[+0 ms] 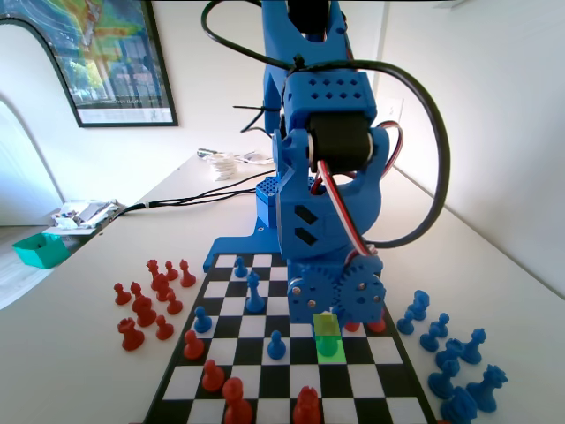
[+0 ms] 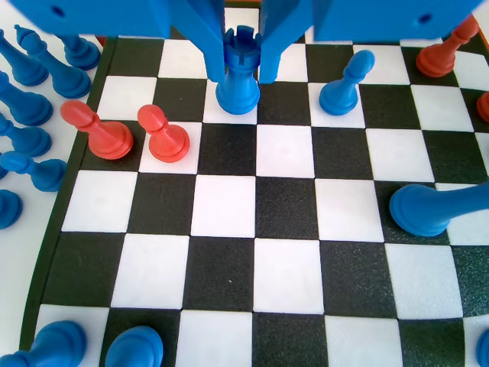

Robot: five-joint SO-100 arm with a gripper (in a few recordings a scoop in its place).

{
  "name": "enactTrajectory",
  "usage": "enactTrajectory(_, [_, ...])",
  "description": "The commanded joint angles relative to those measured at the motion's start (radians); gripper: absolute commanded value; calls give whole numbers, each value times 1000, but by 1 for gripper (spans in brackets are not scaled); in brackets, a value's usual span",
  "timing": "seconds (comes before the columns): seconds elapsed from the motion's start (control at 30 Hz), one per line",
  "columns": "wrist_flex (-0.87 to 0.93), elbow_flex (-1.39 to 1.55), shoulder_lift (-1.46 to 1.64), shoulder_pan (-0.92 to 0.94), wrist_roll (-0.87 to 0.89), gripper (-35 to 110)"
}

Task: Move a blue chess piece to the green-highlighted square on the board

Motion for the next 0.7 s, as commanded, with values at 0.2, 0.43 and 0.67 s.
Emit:
enactTrajectory(0.2, [2,-43,34,-20,11,18])
enactTrajectory(0.43, [-11,-44,44,-17,17,24])
enactTrajectory(0.67, [-8,-43,110,-6,67,26])
